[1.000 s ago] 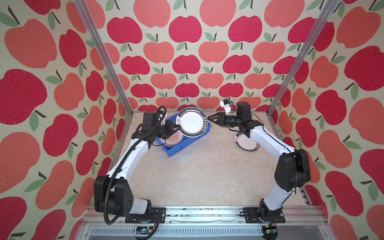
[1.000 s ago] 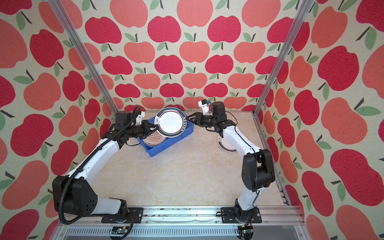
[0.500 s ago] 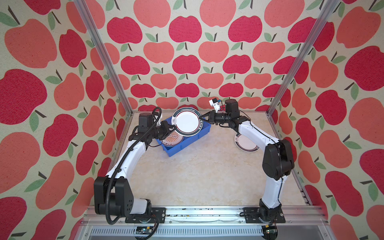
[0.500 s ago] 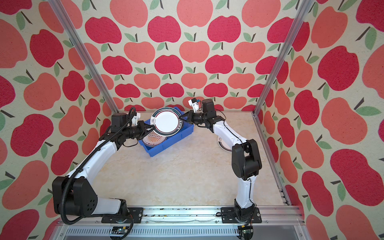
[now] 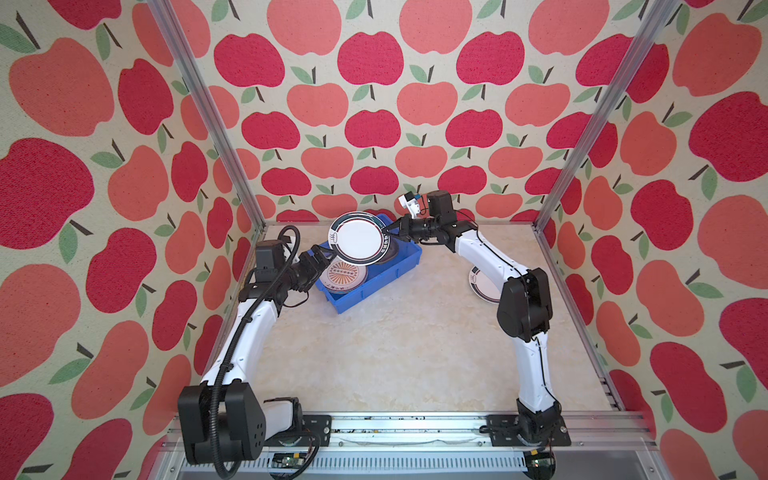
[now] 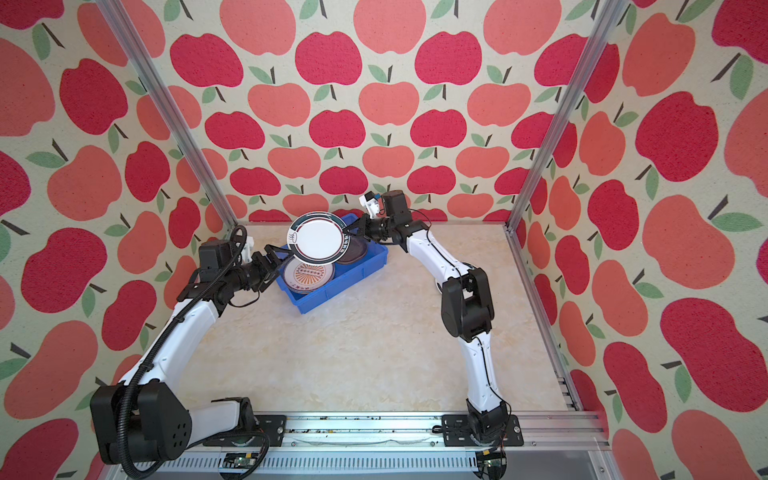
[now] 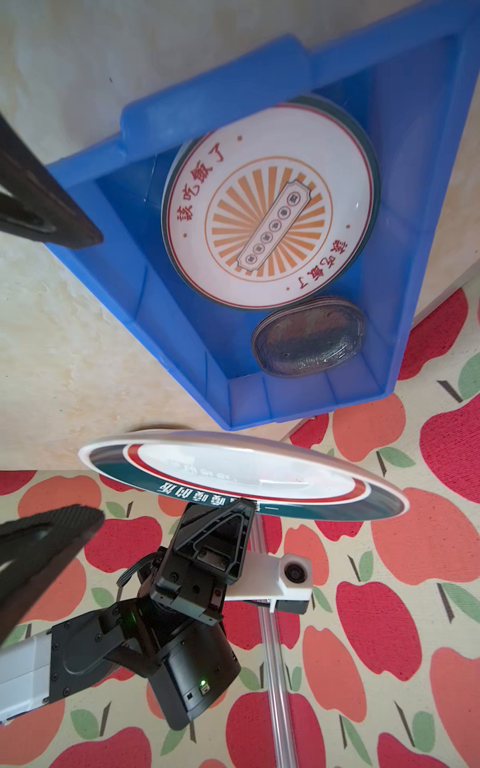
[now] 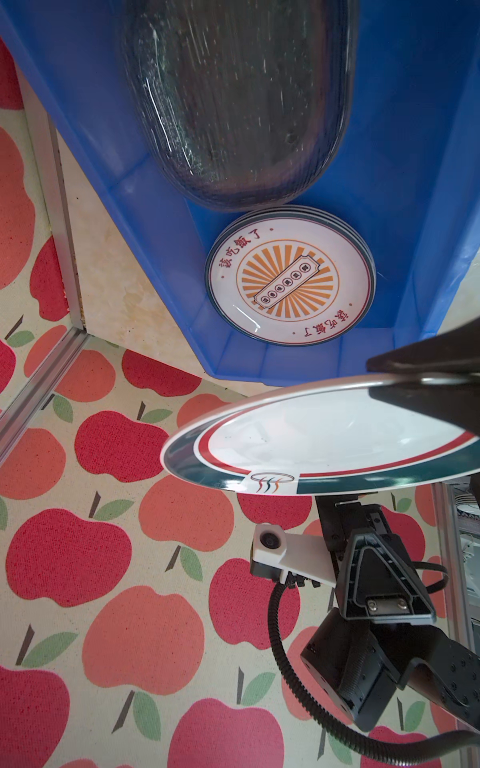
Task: Place the plates into the plastic bin on the countertop
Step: 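Lower the green-rimmed plate into the bin with the right gripper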
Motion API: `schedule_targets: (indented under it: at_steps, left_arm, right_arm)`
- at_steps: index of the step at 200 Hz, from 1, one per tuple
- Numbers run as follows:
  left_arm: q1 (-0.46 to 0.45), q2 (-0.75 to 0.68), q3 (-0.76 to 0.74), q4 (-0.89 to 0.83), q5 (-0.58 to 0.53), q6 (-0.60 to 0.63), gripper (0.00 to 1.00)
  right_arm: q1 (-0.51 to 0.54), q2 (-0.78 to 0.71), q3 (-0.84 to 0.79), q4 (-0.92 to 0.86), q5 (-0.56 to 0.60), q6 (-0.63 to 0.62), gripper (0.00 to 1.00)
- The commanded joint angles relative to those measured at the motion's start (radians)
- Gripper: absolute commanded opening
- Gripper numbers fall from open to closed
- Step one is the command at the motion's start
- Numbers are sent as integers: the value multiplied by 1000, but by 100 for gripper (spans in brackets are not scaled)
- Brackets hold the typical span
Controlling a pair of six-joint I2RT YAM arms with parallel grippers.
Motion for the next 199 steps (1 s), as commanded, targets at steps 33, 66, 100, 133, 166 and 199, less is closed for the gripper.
schedule_targets:
  at_steps: [33,66,100,133,166,199]
  left_arm:
    - [20,-131,-41,-96,-134,78,99]
    - [22,-183,-60,-92,-131,82,99]
    - [21,-171,-81,-60,-110,64,99]
    - [14,-162,-99,-35,-102,51,99]
    - [13,-161,-106,-36,-102,52,99]
    - [11,-154,-106,-33,-97,51,99]
  right_arm:
    - [21,163,242,-219,66,-71,0]
    - [31,261,357,-276,87,-79,0]
    - [41,340,425,-263,97,-44,0]
    - [61,402,503,-281,130,-52,0]
    - [81,454,545,-286,157,-53,0]
    - [106,481,553,-275,178,-62,0]
